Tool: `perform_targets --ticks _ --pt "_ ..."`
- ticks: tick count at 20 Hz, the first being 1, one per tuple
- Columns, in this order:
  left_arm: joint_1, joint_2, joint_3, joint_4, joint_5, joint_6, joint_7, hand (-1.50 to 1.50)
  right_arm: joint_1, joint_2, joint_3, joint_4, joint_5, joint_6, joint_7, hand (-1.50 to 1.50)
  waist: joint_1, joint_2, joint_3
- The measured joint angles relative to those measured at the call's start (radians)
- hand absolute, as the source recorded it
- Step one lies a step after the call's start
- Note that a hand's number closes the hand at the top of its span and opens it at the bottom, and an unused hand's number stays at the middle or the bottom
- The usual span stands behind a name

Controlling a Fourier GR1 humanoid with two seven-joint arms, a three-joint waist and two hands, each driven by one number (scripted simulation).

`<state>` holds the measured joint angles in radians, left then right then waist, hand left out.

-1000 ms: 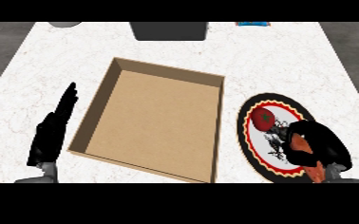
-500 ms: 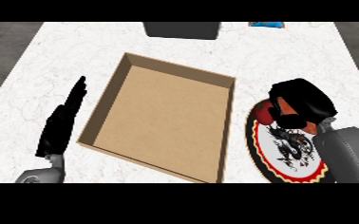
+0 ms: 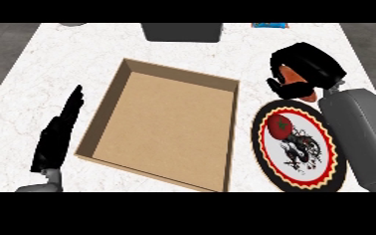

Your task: Pick the sweet potato from the plate and place it in the cardboard box

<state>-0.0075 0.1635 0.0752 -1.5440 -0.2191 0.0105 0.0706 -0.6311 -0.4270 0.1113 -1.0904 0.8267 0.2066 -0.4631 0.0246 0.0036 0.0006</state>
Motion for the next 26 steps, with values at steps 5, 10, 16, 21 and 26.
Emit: perform_targets --ticks 5,10,16,21,26 --pt "0.002 0.007 0.018 0.002 0.01 -0.002 0.007 0.0 -0.044 0.052 -0.069 -0.038 -0.173 0.112 -0.096 1.5 -0.014 -0.004 0.0" --pt "0.004 0.005 0.017 -0.021 0.008 -0.002 0.027 0.0 -0.081 0.1 -0.095 -0.113 -0.285 0.23 -0.083 1.5 -0.02 -0.006 -0.001" --pt "-0.001 -0.008 0.011 -0.014 -0.004 0.005 0.03 0.0 -0.135 0.196 -0.087 -0.242 -0.347 0.313 0.095 1.5 -0.023 -0.006 -0.001" --pt "0.0 -0.013 0.005 -0.03 -0.011 0.006 0.042 0.0 -0.178 0.309 -0.029 -0.298 -0.32 0.298 0.261 1.5 -0.02 -0.006 -0.001" --pt "0.011 -0.012 0.005 -0.033 -0.011 -0.003 0.034 0.0 -0.243 0.387 0.052 -0.243 -0.297 0.251 0.367 1.5 -0.014 -0.004 -0.001"
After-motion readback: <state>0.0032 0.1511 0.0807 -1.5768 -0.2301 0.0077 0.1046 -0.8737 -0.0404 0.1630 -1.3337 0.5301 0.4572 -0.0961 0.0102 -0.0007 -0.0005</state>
